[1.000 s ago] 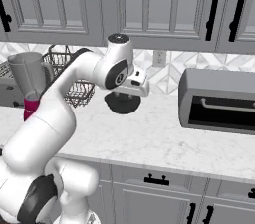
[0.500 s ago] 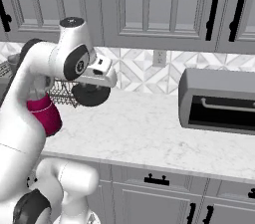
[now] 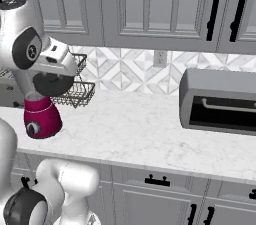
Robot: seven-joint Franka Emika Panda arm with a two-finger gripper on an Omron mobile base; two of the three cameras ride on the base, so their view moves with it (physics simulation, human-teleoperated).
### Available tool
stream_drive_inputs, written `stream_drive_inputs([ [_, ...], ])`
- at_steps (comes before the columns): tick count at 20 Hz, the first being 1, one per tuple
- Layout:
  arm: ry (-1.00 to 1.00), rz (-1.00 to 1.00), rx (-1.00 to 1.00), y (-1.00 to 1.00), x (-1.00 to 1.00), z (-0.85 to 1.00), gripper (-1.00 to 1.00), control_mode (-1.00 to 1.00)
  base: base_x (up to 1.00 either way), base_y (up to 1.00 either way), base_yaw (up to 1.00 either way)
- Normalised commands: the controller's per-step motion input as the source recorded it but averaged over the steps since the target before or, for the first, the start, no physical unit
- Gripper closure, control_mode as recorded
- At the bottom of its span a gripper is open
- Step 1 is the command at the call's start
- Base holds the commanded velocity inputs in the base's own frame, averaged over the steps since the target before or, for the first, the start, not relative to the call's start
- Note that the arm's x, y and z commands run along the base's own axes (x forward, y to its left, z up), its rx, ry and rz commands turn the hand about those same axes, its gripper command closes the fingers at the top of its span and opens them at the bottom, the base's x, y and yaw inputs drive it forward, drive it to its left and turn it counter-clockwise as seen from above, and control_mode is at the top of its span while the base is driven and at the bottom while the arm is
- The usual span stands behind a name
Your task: Close the lid blender by securely placing the lid on top.
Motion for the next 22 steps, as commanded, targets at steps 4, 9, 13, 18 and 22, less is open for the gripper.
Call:
stream_drive_inputs([
  [4,-0.04,0.00,0.01,0.89,-0.03,0.43,1.00,-1.00,0.00,0.00,0.00],
  [9,-0.02,0.00,0.00,0.95,0.05,0.34,1.00,-1.00,0.00,0.00,0.00],
  [13,-0.03,0.00,0.00,0.86,0.12,0.28,1.00,-1.00,0.00,0.00,0.00],
  [18,-0.04,0.00,0.01,0.39,0.34,0.07,1.00,-1.00,0.00,0.00,0.00],
  [22,-0.03,0.00,0.00,0.34,0.42,0.00,1.00,-1.00,0.00,0.00,0.00],
])
